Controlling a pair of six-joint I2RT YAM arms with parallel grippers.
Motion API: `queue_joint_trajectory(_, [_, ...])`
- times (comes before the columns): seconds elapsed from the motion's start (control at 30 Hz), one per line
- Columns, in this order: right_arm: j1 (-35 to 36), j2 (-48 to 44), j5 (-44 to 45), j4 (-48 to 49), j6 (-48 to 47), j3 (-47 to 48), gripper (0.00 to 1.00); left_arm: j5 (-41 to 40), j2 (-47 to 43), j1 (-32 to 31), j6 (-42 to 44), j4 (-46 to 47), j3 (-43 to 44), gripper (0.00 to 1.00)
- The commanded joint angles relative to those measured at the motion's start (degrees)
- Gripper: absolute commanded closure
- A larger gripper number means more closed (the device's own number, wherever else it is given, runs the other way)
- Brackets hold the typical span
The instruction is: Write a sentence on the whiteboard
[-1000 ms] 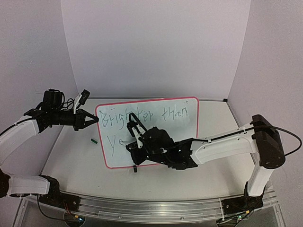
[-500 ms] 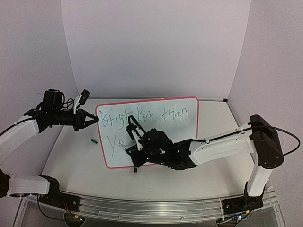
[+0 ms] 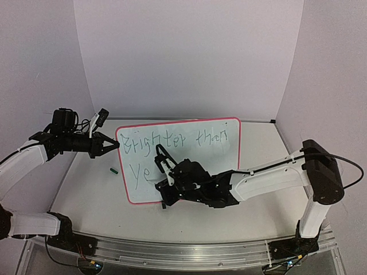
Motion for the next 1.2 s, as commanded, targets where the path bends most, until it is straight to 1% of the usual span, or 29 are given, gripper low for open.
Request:
queue_joint_trajectory(0.0, [-0.3, -3.0, 4.0, -0.6, 0.0, -0.9, 1.00, -1.0, 1.7, -1.3, 1.9, -4.6, -0.1, 1.00])
queue_joint_trajectory(0.17, [-0.3, -4.3, 2.6, -0.2, -1.1, -1.6, 1.00, -1.0, 1.6, -1.2, 1.9, -4.6, 0.0, 1.00])
queue_joint_trajectory(0.33, [-0.3, -8.4, -0.5, 2.1, -2.7, -3.9, 1.00, -1.0, 1.8, -1.2, 1.9, -4.6, 0.0, 1.00])
queue_joint_trajectory(0.63, [-0.4, -13.8, -0.1, 2.6, -2.2, -6.9, 1.00, -1.2, 1.7, -1.2, 1.9, -4.6, -0.1, 1.00])
queue_joint_trajectory(0.87, [-1.1, -13.3, -0.3, 4.4, -1.2, -8.8, 1.00, -1.3, 1.5, -1.2, 1.9, -4.6, -0.1, 1.00])
queue_joint_trajectory(1.17, [-2.4, -11.4, -0.5, 7.5, 0.2, -8.9, 1.00, -1.4, 1.5, -1.2, 1.9, -4.7, -0.2, 1.00])
